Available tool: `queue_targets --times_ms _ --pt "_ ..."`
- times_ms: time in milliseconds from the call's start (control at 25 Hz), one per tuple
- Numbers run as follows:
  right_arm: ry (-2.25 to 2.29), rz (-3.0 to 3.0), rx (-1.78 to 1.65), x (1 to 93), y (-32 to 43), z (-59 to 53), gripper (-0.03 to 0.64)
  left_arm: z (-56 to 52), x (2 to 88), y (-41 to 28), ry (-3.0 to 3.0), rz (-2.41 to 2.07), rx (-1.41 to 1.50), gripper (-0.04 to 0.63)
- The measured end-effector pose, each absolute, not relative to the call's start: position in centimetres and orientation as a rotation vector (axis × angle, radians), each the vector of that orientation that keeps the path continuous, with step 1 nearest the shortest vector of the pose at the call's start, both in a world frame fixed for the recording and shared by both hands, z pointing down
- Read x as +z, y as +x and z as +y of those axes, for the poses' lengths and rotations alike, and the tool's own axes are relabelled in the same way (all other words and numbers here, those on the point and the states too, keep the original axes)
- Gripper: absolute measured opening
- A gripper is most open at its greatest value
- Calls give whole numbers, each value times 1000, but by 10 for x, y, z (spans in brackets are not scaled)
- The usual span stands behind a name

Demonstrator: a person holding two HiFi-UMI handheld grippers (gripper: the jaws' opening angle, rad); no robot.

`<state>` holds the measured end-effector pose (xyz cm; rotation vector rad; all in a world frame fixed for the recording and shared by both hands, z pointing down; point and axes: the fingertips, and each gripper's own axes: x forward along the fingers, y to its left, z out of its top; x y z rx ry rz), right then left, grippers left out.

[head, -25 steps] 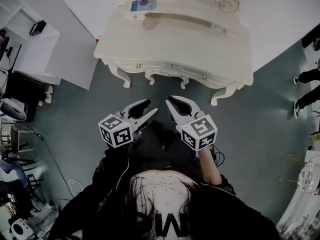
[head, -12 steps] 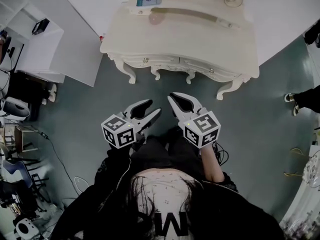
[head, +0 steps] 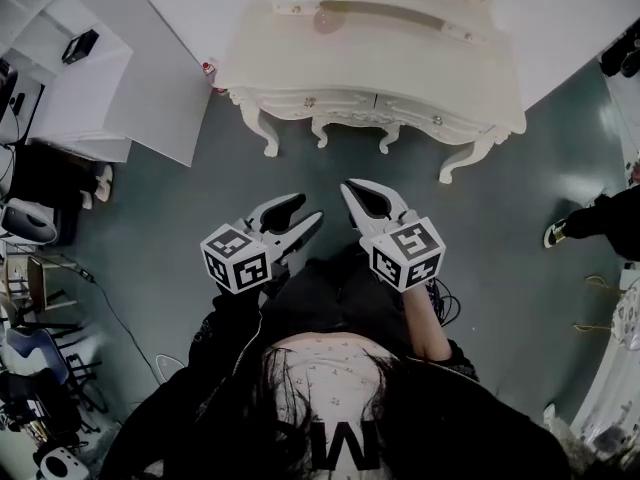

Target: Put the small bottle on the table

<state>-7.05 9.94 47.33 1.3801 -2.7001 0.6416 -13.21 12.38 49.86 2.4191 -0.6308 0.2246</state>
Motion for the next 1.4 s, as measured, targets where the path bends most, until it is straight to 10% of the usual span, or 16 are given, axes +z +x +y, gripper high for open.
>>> queue_targets --times_ms 1400 --pt "1455 -2574 528 477 -141 143 9 157 494 -190 2495 -452 179 215"
